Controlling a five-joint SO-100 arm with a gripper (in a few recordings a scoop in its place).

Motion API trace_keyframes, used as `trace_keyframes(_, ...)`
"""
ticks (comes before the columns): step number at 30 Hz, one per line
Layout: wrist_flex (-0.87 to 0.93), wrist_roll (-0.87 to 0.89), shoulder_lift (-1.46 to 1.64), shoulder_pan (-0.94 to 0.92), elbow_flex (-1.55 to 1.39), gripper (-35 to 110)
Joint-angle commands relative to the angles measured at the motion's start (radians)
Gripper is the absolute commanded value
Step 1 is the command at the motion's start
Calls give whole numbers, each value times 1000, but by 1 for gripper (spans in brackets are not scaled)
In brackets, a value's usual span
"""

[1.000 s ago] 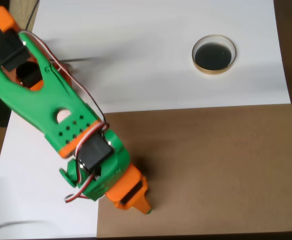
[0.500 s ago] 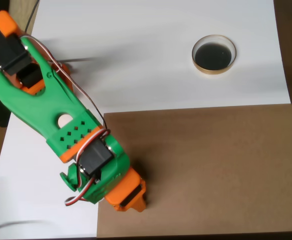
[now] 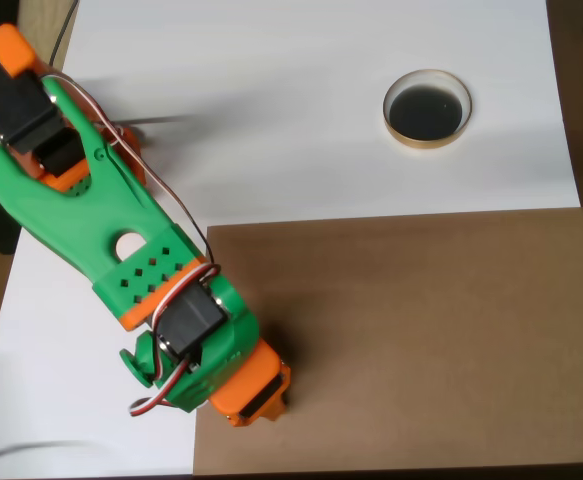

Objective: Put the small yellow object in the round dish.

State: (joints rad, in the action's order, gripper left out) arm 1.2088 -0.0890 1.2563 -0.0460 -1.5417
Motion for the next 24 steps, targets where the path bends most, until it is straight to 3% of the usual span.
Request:
trace_keyframes(1,3,-2,18,-2,63,2)
trace_keyframes(24,103,-75,109,80,141,0)
